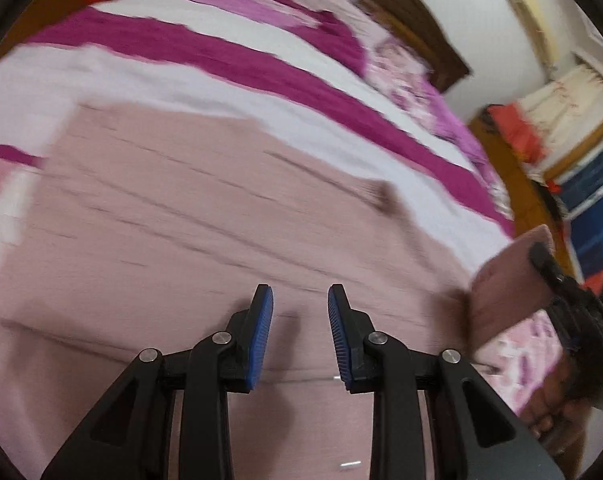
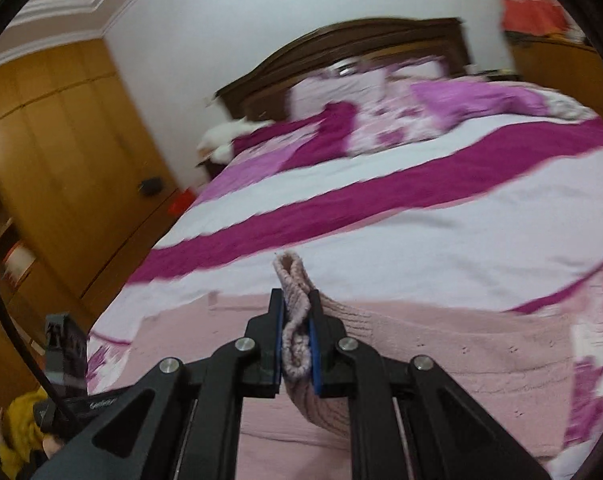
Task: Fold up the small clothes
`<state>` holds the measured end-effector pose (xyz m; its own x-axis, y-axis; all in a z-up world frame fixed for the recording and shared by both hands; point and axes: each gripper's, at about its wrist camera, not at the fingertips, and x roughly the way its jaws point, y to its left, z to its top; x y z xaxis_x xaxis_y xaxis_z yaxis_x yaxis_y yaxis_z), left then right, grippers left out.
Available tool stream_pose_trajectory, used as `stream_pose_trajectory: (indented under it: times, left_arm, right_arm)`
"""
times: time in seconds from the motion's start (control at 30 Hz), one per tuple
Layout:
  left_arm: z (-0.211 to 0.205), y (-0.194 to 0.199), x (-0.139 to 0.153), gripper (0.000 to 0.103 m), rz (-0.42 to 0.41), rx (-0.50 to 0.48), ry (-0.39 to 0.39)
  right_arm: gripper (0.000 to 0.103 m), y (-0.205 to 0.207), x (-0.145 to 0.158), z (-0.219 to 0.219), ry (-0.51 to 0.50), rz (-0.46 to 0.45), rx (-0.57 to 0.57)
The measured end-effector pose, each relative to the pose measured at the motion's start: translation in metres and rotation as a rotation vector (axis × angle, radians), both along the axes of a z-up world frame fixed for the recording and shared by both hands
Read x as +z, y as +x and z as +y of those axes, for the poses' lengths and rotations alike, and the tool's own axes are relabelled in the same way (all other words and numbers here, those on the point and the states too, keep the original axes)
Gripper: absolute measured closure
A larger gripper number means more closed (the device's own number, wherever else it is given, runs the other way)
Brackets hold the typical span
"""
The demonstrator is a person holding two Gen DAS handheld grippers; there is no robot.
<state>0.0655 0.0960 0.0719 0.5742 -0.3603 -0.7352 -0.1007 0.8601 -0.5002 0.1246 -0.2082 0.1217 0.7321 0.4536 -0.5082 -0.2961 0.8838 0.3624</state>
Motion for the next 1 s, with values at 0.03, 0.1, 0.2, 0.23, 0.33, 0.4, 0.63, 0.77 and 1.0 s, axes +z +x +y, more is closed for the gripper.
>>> stream_pose_trajectory:
  times: [0.03, 0.1, 0.2, 0.23, 0.33, 0.4, 0.63, 0.77, 1.0]
  left_arm:
    - [0.010, -0.001, -0.001, 0.098, 0.010, 0.020, 0.025]
    - [0.025, 0.004, -0.005, 0.098, 0.074, 0.044, 0.113]
    - [0.050, 0.010, -0.012, 0.098, 0.166, 0.097, 0.191]
    - [0.063, 0.007, -0.008, 0.098, 0.149, 0.118, 0.144]
    - [0.088, -0.003, 0.006, 0.098, 0.072, 0.144, 0.053]
    - [0.103, -0.008, 0.009, 0.098, 0.047, 0.162, 0.044]
    - [0.146, -0.005, -0.049, 0.098, 0.181, 0.229, -0.031]
    - [0.160, -0.012, -0.056, 0.098, 0.157, 0.243, -0.149]
    - [0.174, -0.016, -0.061, 0.098, 0.170, 0.259, -0.276]
  right_arm:
    - [0.093, 0.003, -0.005, 0.017, -0.008, 0.012, 0.028]
    - [0.093, 0.005, -0.014, 0.047, -0.029, 0.033, 0.067]
    - [0.093, 0.006, -0.029, 0.085, -0.024, 0.080, 0.114]
    - [0.093, 0.009, -0.033, 0.098, -0.013, 0.094, 0.127]
    - [0.093, 0.011, -0.046, 0.126, 0.036, 0.128, 0.161]
    - [0.093, 0.014, -0.053, 0.149, 0.037, 0.132, 0.172]
    - [0.093, 0.013, -0.060, 0.214, 0.030, 0.117, 0.212]
    - [0.093, 0.007, -0.065, 0.250, -0.010, 0.107, 0.230]
    - [0.093, -0.001, -0.081, 0.291, -0.049, 0.144, 0.277]
